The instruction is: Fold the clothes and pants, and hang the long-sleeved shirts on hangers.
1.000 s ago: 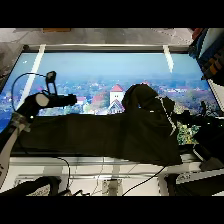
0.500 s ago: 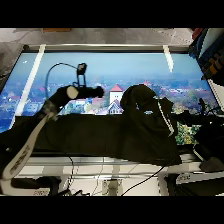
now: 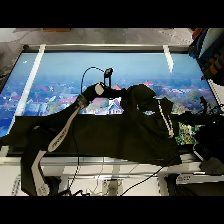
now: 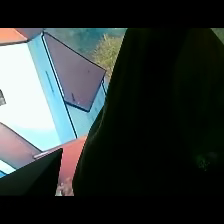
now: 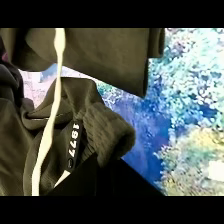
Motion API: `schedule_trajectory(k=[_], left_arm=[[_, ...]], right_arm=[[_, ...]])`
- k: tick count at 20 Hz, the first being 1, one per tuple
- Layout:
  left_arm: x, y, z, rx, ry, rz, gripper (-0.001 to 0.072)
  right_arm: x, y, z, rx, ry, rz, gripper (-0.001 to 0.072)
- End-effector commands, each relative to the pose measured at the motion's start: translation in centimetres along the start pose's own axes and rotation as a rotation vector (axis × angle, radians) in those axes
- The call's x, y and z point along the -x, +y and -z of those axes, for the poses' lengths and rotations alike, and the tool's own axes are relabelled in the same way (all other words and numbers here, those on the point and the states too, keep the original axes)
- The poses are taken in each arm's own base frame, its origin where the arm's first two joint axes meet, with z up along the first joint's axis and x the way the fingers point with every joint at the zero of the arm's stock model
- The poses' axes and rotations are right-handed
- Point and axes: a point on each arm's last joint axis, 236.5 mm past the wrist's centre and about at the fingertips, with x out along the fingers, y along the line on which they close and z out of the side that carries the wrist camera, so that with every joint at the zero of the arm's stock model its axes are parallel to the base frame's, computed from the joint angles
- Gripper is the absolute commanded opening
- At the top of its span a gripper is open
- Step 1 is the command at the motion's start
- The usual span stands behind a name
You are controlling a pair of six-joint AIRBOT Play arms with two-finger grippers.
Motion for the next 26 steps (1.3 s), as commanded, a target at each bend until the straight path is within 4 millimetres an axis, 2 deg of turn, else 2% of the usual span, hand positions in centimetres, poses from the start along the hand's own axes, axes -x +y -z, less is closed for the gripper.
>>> schedule_trajectory(k=[1, 3, 5, 6, 8, 10, 12, 15, 17, 18, 19, 20, 22, 24, 26], left_arm=[[-3.0, 0.2, 0.7, 0.001, 0.012, 0.012, 0.07], [-3.8, 0.1, -0.1, 0.001, -0.032, 0.011, 0.0696], [-3.9, -0.3, -1.8, -0.004, -0.122, 0.007, 0.0564], [-3.8, -0.4, -2.8, -0.006, -0.169, 0.005, 0.0437], [-3.7, -0.5, -3.6, -0.008, -0.202, 0.002, 0.0023], [-3.0, -0.5, -4.4, -0.008, -0.216, 0.004, 0.0021], [-0.4, -0.8, -7.1, -0.081, -0.27, -0.001, 0.002], [5.9, -2.8, -12.3, -0.315, -0.388, -0.031, 0.0019], [11.1, -5.1, -15.2, -0.531, -0.466, -0.101, 0.0019], [13.6, -6.6, -16.0, -0.626, -0.487, -0.134, 0.0019], [15.6, -8.3, -15.9, -0.675, -0.482, -0.136, 0.0019], [16.9, -10.1, -14.9, -0.706, -0.447, -0.115, 0.0019], [17.5, -13.8, -11.3, -0.776, -0.343, -0.051, 0.0019], [16.1, -17.7, -5.9, -0.866, -0.207, 0.03, 0.0019], [14.2, -20.8, 1.5, -0.933, -0.01, 0.118, 0.0019]], right_arm=[[0.1, 0.3, 0.3, 0.004, 0.012, -0.009, 0.0033], [0.1, 0.5, 0.4, 0.004, 0.02, -0.018, 0.0033], [0.1, 1.2, 1.0, 0.004, 0.045, -0.046, 0.0033], [0.1, 1.7, 1.5, 0.004, 0.063, -0.067, 0.0033], [0.3, 2.5, 2.2, 0.003, 0.095, -0.103, 0.0033], [0.3, 2.8, 2.4, -0.012, 0.106, -0.114, 0.0032], [0.3, 2.8, 2.5, -0.024, 0.107, -0.115, 0.0032], [0.3, 3.2, 2.1, -0.031, 0.091, -0.132, 0.0032], [0.2, 2.9, 1.6, -0.043, 0.07, -0.117, 0.0032], [0.2, 2.5, 1.2, -0.063, 0.056, -0.101, 0.0032], [0.1, 2.4, 1.0, -0.069, 0.049, -0.094, 0.0032], [0.0, 2.5, 1.0, -0.069, 0.047, -0.098, 0.0032], [-0.3, 2.9, 1.0, -0.061, 0.057, -0.101, 0.0032], [-0.8, 3.4, 1.2, -0.05, 0.074, -0.104, 0.0032], [-1.1, 3.6, 1.4, -0.055, 0.085, -0.104, 0.0032]])
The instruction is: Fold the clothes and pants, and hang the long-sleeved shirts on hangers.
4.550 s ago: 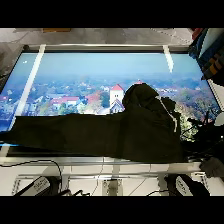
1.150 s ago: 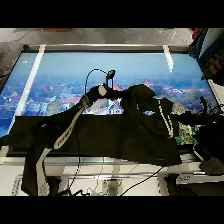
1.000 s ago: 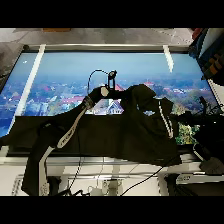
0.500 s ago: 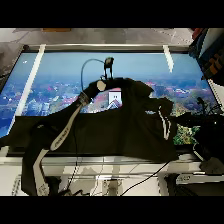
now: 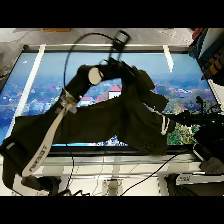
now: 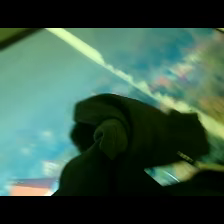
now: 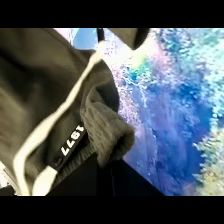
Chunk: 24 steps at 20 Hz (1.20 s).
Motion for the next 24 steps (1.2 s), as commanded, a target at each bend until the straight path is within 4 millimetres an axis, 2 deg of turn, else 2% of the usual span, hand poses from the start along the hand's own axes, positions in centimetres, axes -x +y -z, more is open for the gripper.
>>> schedule_trajectory(k=[1, 4, 5, 7, 8, 9, 10, 12, 13, 15, 16, 18, 19, 20, 21, 22, 24], left_arm=[[0.7, -11.1, 4.8, -0.148, 0.242, 0.232, 0.002], [1.1, -15.8, 9.9, -0.273, 0.436, 0.313, 0.002], [2.3, -17.3, 11.7, -0.312, 0.517, 0.375, 0.0019], [6.2, -19.4, 15.5, -0.451, 0.682, 0.557, 0.002], [8.0, -19.7, 16.9, -0.458, 0.763, 0.615, 0.002], [8.9, -19.5, 17.5, -0.456, 0.807, 0.627, 0.0022], [8.9, -19.1, 17.5, -0.45, 0.812, 0.621, 0.0079], [7.6, -17.9, 16.7, -0.435, 0.758, 0.573, 0.045], [6.2, -17.0, 15.6, -0.424, 0.697, 0.529, 0.0566], [3.2, -14.5, 12.8, -0.401, 0.547, 0.413, 0.0586], [1.5, -12.6, 10.6, -0.365, 0.45, 0.323, 0.0583], [-1.6, -8.0, 4.1, -0.142, 0.177, 0.111, 0.0581], [-2.5, -5.8, 1.5, -0.021, 0.056, 0.039, 0.0581], [-3.3, -4.2, 0.3, 0.044, -0.018, -0.004, 0.0578], [-4.4, -2.9, 0.7, 0.092, -0.036, -0.027, 0.0514], [-5.6, -2.1, 2.5, 0.144, -0.001, -0.035, 0.0438], [-8.1, -1.0, 6.5, 0.233, 0.071, -0.047, 0.0432]], right_arm=[[-0.5, 0.3, 0.1, -0.006, 0.011, 0.002, 0.0032], [-0.5, -0.2, 0.5, -0.016, 0.032, 0.024, 0.0032], [-0.4, -0.6, 0.9, -0.018, 0.047, 0.041, 0.0032], [-0.3, -1.5, 1.7, -0.015, 0.082, 0.079, 0.0032], [-0.2, -2.0, 2.2, -0.017, 0.102, 0.1, 0.0032], [-0.2, -2.4, 2.6, -0.026, 0.118, 0.119, 0.0032], [-0.1, -2.8, 2.9, -0.029, 0.132, 0.136, 0.0032], [0.0, -3.1, 3.3, -0.033, 0.145, 0.15, 0.0033], [0.0, -3.1, 3.3, -0.034, 0.147, 0.151, 0.0032], [0.1, -3.3, 3.4, -0.032, 0.153, 0.157, 0.0032], [0.1, -3.4, 3.5, -0.031, 0.157, 0.161, 0.0033], [0.1, -3.4, 3.5, -0.03, 0.156, 0.164, 0.0033], [0.1, -3.5, 3.5, -0.03, 0.154, 0.165, 0.0033], [0.1, -3.6, 3.4, -0.029, 0.151, 0.168, 0.0033], [0.1, -3.6, 3.3, -0.029, 0.147, 0.171, 0.0033], [0.1, -3.7, 3.2, -0.028, 0.145, 0.173, 0.0033], [0.1, -3.8, 3.1, -0.028, 0.14, 0.177, 0.0033]])
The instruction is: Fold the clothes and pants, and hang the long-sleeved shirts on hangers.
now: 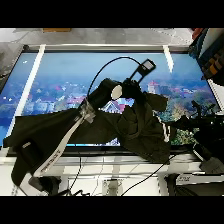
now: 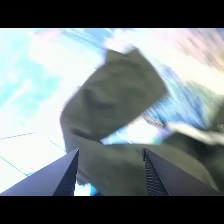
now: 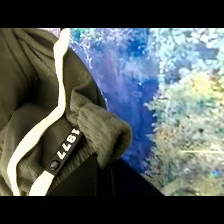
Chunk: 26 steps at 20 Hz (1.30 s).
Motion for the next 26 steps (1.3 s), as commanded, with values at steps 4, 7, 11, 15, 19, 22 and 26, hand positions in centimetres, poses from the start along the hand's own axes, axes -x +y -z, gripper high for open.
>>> schedule_trajectory(k=[4, 7, 11, 15, 19, 22, 26], left_arm=[[-7.3, 4.3, 5.8, 0.359, 0.017, -0.023, 0.0448], [-9.1, 3.1, 7.1, 0.618, 0.024, 0.091, 0.0512], [-10.6, 3.0, 9.3, 0.707, 0.06, 0.099, 0.0512], [-11.8, 2.8, 10.1, 0.729, 0.054, 0.086, 0.0431], [-12.2, 3.3, 8.5, 0.741, -0.03, 0.068, 0.0021], [-11.0, 5.8, 6.5, 0.643, -0.107, 0.022, 0.002], [-4.4, 13.7, 2.0, 0.457, -0.209, -0.132, 0.002]], right_arm=[[0.0, -0.6, -0.6, 0.0, -0.027, 0.026, 0.0033], [0.0, -0.9, -0.9, 0.0, -0.039, 0.037, 0.0033], [0.0, -0.9, -1.0, 0.0, -0.042, 0.04, 0.0033], [0.0, -0.9, -1.0, 0.0, -0.042, 0.04, 0.0033], [0.0, -0.9, -1.0, 0.0, -0.042, 0.039, 0.0033], [0.0, -0.9, -1.0, 0.0, -0.043, 0.038, 0.0033], [0.0, -0.3, -1.4, -0.007, -0.059, 0.012, 0.0033]])
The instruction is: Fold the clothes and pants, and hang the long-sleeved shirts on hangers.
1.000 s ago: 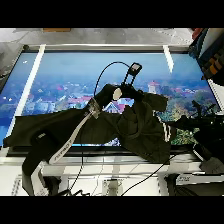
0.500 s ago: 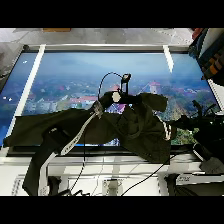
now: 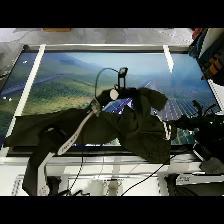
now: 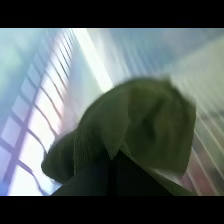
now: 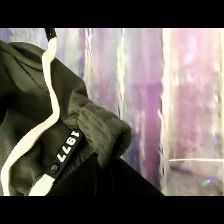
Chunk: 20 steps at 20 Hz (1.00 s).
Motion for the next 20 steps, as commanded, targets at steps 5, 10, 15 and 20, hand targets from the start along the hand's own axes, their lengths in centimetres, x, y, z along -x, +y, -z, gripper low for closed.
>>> schedule_trajectory(k=[5, 10, 15, 20], left_arm=[[15.4, 8.2, -15.9, -0.338, -0.196, -0.286, 0.002], [27.0, 17.2, -17.0, -0.469, -0.009, -0.626, 0.002], [32.9, 24.2, -18.1, -0.421, 0.001, -0.79, 0.0021], [35.7, 28.7, -16.1, -0.322, 0.075, -0.856, 0.002]], right_arm=[[0.4, 3.1, -2.7, -0.03, -0.112, -0.133, 0.0033], [2.2, 7.3, -7.0, 0.011, -0.305, -0.314, 0.0033], [5.2, 8.4, -12.6, -0.041, -0.564, -0.39, 0.0033], [4.2, 6.8, -16.7, -0.116, -0.711, -0.248, 0.0032]])
